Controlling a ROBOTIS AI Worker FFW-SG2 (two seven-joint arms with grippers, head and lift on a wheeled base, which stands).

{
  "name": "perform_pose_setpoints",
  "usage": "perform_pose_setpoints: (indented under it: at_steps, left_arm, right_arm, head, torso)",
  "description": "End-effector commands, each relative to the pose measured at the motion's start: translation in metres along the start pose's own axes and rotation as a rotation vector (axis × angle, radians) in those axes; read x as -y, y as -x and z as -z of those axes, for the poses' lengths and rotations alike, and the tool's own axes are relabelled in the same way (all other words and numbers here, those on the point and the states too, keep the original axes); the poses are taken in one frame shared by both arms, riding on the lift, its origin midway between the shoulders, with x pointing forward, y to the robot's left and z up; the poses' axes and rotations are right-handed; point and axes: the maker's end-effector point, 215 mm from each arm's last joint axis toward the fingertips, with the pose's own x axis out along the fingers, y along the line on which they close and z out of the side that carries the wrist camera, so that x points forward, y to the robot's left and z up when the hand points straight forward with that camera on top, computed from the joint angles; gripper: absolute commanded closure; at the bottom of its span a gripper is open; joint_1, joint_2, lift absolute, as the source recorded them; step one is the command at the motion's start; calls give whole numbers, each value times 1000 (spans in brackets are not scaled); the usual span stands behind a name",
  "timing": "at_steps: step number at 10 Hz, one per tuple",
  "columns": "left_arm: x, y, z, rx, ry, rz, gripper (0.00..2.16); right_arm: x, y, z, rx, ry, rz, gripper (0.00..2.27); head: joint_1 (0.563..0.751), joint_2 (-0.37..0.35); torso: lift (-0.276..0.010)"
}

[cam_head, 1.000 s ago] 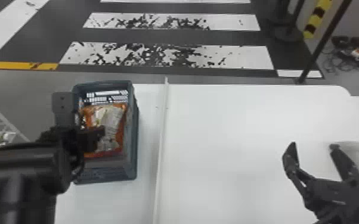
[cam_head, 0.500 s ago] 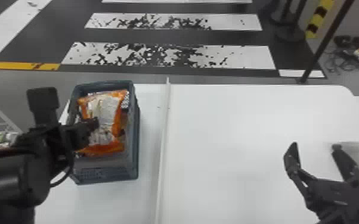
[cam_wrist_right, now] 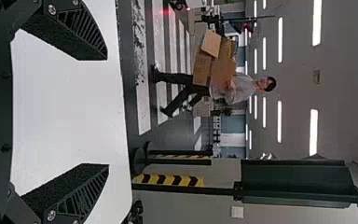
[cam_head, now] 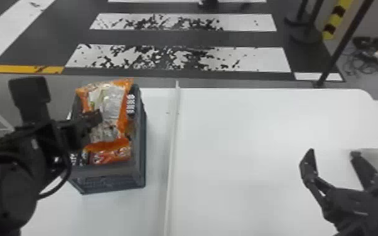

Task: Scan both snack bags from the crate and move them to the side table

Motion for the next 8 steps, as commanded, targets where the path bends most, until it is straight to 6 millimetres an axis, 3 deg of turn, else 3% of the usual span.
perform_pose_setpoints:
  at_steps: [1, 3, 5, 8]
  left_arm:
    - [18, 12, -16, 30, 8, 43, 2138]
    - [59, 25, -16, 6, -15, 107, 2138]
    - [107, 25, -15, 5, -57, 184, 2138]
    - [174, 13, 18, -56, -141, 261, 2138]
  right_arm:
    - [-1, 2, -1, -2, 3, -1, 113]
    - [0, 3, -4, 2, 7, 0, 113]
    - [1, 3, -6, 4, 6, 2, 113]
    - [2, -1, -5, 2, 8, 5, 113]
  head:
    - [695, 34]
    - [695, 4]
    - [695, -42]
    - [695, -135]
  torso:
    - [-75]
    - [-75]
    - [-75]
    - [-75]
